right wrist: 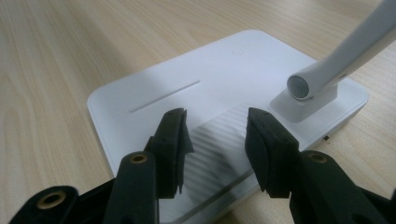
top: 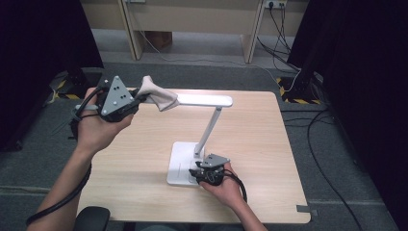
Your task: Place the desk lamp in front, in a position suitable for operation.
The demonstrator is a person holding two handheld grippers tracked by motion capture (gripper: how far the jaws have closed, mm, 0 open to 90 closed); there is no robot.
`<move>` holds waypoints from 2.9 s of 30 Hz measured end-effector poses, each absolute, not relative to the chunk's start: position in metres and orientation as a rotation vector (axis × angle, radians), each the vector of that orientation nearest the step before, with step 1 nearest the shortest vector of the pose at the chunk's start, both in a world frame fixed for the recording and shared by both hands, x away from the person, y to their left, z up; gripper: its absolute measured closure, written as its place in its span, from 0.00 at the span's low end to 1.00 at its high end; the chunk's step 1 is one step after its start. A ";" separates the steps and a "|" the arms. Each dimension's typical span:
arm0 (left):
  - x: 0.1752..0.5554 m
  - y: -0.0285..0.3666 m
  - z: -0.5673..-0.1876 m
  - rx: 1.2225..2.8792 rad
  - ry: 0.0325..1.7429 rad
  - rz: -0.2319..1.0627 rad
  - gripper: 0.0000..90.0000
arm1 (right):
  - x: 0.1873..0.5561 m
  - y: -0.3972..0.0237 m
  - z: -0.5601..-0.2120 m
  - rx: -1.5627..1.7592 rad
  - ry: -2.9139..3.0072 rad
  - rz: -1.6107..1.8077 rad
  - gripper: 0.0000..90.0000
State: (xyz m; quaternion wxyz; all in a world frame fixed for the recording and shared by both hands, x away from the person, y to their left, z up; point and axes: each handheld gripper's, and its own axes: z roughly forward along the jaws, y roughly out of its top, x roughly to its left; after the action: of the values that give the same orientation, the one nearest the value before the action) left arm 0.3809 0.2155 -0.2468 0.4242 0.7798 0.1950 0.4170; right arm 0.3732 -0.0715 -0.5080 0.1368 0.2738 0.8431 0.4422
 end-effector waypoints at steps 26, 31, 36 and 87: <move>0.383 0.196 -0.245 1.964 0.451 1.024 0.90 | 0.373 -0.071 -0.508 0.792 2.440 1.280 0.65; 0.384 0.192 -0.245 1.965 0.441 1.021 0.90 | 0.373 -0.071 -0.508 0.791 2.441 1.280 0.65; 0.384 0.188 -0.245 1.965 0.436 1.016 0.90 | 0.373 -0.071 -0.508 0.789 2.439 1.282 0.65; 0.385 0.147 -0.248 1.978 0.435 0.891 0.90 | 0.373 -0.071 -0.508 0.784 2.441 1.282 0.65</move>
State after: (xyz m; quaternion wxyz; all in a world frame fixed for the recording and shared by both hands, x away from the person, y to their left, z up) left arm 0.3846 0.1470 -0.2483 0.4477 0.7994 0.1759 0.3601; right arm 0.3728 -0.0707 -0.5082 0.1373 0.2709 0.8435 0.4431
